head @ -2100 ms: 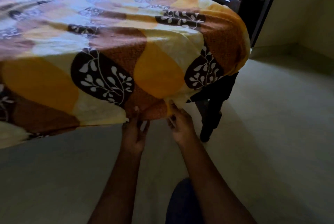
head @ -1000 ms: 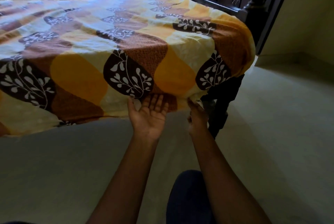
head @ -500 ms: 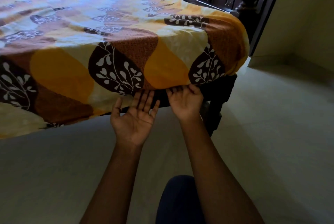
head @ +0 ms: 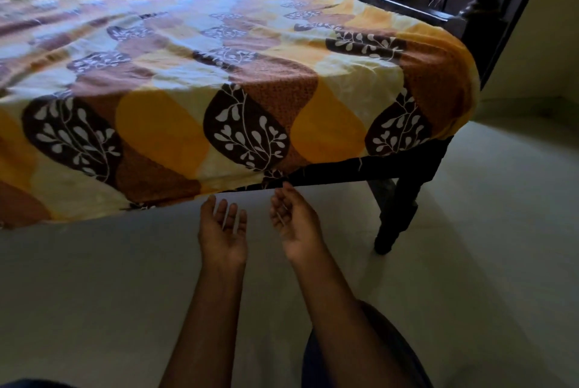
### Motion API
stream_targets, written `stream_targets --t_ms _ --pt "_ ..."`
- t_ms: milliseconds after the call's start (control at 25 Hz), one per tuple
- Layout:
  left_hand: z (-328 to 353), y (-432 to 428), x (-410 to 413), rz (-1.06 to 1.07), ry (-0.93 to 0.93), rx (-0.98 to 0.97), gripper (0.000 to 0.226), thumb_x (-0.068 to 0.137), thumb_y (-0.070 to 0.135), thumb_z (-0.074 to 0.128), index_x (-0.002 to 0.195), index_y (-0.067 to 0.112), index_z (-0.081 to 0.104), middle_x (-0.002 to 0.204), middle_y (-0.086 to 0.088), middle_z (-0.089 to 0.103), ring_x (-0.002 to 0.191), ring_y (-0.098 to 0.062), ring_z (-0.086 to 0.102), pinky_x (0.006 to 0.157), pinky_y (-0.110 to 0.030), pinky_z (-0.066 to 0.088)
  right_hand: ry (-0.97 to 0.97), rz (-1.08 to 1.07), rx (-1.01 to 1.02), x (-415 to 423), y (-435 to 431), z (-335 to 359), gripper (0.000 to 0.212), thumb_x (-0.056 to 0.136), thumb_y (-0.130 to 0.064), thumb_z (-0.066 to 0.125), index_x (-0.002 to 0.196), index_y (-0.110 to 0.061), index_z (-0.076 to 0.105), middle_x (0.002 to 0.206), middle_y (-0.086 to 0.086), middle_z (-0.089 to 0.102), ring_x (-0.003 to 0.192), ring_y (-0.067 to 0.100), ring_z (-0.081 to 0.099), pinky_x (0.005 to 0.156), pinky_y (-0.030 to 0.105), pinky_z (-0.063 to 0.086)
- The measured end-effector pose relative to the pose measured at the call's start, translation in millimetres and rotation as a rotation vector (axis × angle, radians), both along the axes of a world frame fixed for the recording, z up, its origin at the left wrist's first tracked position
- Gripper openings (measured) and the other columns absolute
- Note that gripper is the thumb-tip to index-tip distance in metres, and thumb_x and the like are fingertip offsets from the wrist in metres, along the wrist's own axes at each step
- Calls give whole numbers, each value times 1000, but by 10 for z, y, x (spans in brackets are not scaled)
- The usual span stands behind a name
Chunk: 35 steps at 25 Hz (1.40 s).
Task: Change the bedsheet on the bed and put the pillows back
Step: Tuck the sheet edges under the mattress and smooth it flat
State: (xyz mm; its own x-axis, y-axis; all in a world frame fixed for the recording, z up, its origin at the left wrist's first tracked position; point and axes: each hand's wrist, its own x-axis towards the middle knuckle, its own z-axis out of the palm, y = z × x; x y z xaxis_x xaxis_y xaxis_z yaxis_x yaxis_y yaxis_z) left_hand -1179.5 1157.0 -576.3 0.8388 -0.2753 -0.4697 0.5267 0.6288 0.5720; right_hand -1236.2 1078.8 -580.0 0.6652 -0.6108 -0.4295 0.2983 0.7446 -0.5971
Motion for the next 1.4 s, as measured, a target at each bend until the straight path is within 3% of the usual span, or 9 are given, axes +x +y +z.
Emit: stream_targets --t_ms 280,400,480,600,840,960,1080,1240,1400 --pt "-229 343 566 -114 -150 -20 46 94 34 49 137 20 44 141 0 44 132 -18 39 98 -36 38 10 147 -50 733 275 -87 36 90 -23 59 125 -16 53 111 2 58 102 15 55 70 25 48" --pt "-184 353 767 -135 -160 97 35 92 28 55 124 16 53 125 -2 53 114 -18 48 94 -35 42 139 126 -108 744 233 -227 13 89 -25 62 94 -14 64 82 -1 66 71 11 57 57 23 40" --pt "-223 348 800 -134 -158 227 20 90 26 58 107 15 60 103 -2 58 93 -18 53 82 -35 47 262 116 -220 732 235 -342 22 90 -27 61 72 -15 59 54 -5 60 50 11 43 49 25 29" --pt "-259 338 803 -102 -116 389 15 86 29 65 79 19 57 81 1 56 77 -16 53 64 -33 47 377 49 -263 781 279 -367 31 88 -29 63 61 -14 55 64 1 62 51 11 45 51 27 31" --pt "-13 414 483 455 -249 642 22 86 24 66 83 16 45 80 6 47 66 -7 44 64 -13 37 261 -22 -149 630 316 -269 15 88 -21 64 74 -17 60 69 0 57 58 8 47 54 22 35" --pt "288 339 296 119 -308 318 24 94 38 48 78 21 53 76 0 54 65 -12 51 62 -27 40 209 -110 -126 532 241 -239 6 87 -17 64 82 -20 61 71 -2 56 59 7 46 54 21 34" --pt "464 284 266 -166 -236 -7 44 94 49 38 114 13 54 105 -7 60 100 -21 59 88 -35 48 224 -205 -174 494 179 -184 12 85 -14 66 74 -17 62 60 -2 48 53 8 38 51 21 32" --pt "437 356 347 -188 -94 -307 72 90 56 39 137 3 37 134 -18 48 125 -31 47 108 -43 36 70 -174 -123 434 175 -130 13 86 -4 62 75 -10 63 62 1 60 51 6 54 49 17 44" --pt "324 379 411 -183 -43 -470 74 89 55 41 135 -2 39 129 -21 51 123 -32 48 106 -42 36 -311 -93 76 433 205 41 14 94 -7 48 99 -3 60 92 11 66 85 17 65 73 25 57"
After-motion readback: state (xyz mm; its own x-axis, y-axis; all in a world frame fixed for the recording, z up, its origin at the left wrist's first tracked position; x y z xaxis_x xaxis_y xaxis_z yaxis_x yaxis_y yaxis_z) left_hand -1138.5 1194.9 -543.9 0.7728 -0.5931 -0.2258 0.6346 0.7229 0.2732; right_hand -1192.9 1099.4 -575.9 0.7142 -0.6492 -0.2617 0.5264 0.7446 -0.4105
